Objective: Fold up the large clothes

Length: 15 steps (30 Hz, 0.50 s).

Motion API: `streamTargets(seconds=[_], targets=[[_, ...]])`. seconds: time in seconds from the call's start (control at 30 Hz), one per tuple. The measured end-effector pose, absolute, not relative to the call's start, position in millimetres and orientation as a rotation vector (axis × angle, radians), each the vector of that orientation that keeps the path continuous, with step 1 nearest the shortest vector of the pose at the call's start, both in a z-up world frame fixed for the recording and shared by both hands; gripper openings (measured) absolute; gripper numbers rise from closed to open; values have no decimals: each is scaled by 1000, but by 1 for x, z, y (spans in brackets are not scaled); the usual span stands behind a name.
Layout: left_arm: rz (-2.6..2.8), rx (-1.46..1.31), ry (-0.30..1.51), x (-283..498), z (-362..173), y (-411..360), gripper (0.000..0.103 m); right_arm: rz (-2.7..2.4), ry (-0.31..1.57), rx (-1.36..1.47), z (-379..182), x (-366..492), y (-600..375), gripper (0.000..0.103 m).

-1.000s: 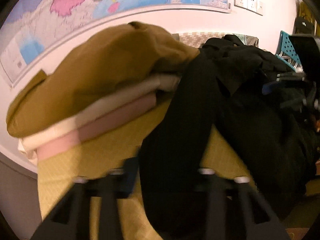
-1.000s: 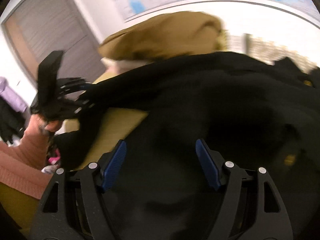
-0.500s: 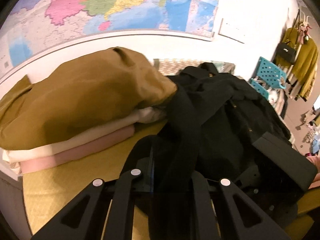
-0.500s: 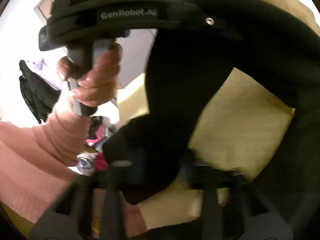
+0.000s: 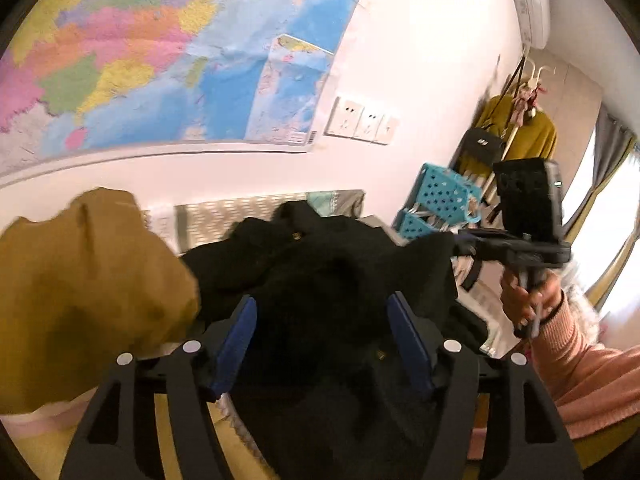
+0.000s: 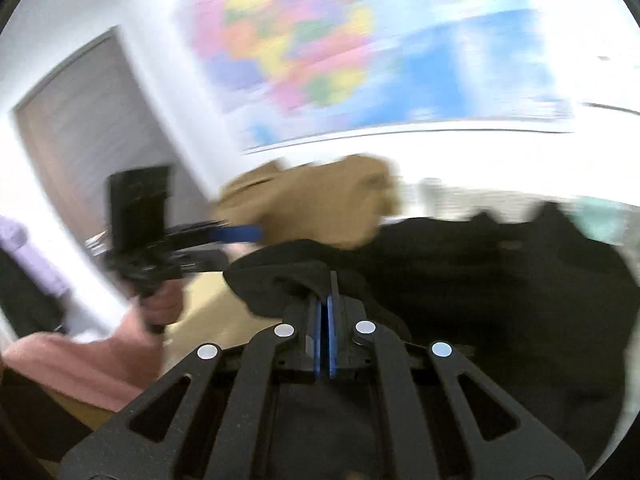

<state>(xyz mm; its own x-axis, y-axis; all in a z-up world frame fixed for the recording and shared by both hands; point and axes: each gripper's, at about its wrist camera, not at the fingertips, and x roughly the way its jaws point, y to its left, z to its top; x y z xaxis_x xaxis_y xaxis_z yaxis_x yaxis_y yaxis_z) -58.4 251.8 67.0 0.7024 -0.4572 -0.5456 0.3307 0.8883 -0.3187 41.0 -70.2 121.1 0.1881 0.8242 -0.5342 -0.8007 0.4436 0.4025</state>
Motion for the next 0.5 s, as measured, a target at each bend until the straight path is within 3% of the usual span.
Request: streamTargets(seconds=[0.1, 0.17, 0.2, 0.23, 0.3, 0.37, 0.5], targets=[[-405, -210, 709, -41, 50, 253, 65, 967, 852, 37, 102, 75, -110, 3], [-315, -164, 782, -28, 30, 251, 64, 888, 956, 22, 70, 94, -129, 9], [-283, -138, 808, -24, 23, 251, 64, 820, 1040, 31, 49, 106, -139, 26], [-245, -94, 838, -21, 12, 247, 64, 724, 1091, 3, 32, 114, -148, 50], [-186, -34, 901, -11, -9, 241, 64, 612, 1095, -7, 15, 117, -170, 61], [-173, -42, 959, -4, -28, 240, 64, 627, 1087, 61, 12, 113, -184, 63], [-173, -53, 980, 8, -41, 233, 66, 739, 966, 44, 33, 98, -183, 88]])
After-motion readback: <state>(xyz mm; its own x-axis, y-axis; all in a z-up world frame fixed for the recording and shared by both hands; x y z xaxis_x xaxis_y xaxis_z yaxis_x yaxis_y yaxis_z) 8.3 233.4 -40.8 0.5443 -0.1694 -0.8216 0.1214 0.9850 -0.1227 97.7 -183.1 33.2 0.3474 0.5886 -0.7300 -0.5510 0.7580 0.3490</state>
